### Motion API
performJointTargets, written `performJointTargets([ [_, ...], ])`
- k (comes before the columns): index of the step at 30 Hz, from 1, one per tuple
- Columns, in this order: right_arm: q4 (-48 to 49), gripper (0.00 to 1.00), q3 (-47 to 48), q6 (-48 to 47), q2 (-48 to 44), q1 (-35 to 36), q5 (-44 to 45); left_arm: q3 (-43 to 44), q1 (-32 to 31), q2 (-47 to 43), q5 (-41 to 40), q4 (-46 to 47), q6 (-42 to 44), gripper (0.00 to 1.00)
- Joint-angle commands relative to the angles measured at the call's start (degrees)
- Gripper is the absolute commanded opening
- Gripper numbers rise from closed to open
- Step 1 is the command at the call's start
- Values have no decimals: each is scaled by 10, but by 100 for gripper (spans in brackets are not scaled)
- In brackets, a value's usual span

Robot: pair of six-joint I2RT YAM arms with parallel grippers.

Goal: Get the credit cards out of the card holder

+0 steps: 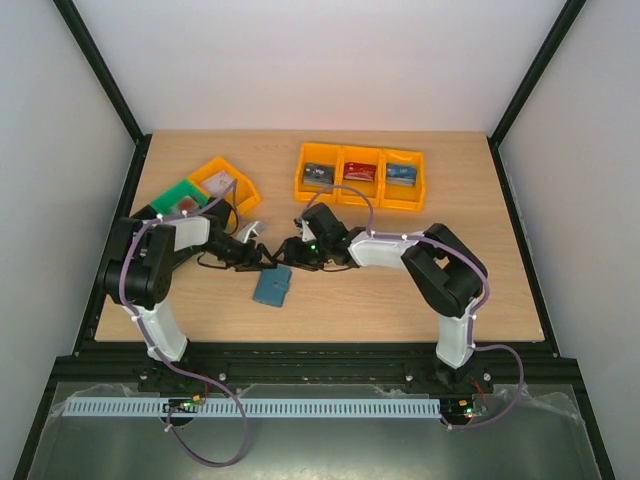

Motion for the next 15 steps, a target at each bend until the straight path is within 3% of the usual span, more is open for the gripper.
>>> performJointTargets([
  [1, 16, 57, -7, 20, 11, 3, -15, -27, -15, 3, 7, -4, -3, 55],
  [9, 8, 50, -72, 33, -26, 0, 8, -58, -49, -11, -37, 39, -37, 53],
  [15, 61, 43, -103, 59, -6, 3, -62, -66, -53, 3, -41, 47, -45, 52],
])
